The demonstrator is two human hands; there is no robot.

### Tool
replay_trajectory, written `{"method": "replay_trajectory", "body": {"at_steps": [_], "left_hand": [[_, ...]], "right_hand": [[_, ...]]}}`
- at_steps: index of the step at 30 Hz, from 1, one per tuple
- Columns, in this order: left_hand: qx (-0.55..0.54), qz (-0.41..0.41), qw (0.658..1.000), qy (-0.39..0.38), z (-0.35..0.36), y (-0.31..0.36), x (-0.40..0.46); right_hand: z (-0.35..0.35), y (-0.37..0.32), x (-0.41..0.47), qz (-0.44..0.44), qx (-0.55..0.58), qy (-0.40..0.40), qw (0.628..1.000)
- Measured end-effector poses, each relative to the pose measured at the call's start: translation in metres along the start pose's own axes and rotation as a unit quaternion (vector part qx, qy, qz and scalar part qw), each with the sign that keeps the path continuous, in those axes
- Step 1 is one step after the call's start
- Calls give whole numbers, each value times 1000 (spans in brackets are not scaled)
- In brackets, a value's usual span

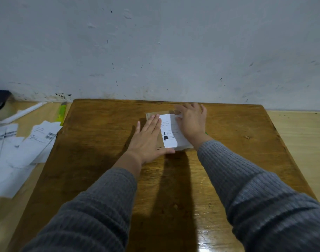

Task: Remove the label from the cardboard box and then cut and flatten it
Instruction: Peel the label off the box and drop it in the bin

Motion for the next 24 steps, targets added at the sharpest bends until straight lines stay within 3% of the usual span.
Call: {"method": "replay_trajectory", "body": {"at_steps": [3, 9, 24], "left_hand": [[-6, 0, 1000, -2, 1, -1, 0], [51, 5, 998, -22, -5, -15, 1], [23, -11, 999, -48, -9, -11, 2]], "right_hand": [[1, -6, 7, -26, -21, -31, 999], [13, -4, 15, 27, 53, -67, 996], [-10, -5, -12, 67, 95, -65, 991]]}}
Point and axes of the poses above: each hand's wrist, its own x-axis towards the middle knuckle, its own z-axis out of the palm, y = z × x, the point moved 4 cm from there along x, towards the middle knuckle, and after that the axes turned 7 degrees about z, right-handed, at the moved point
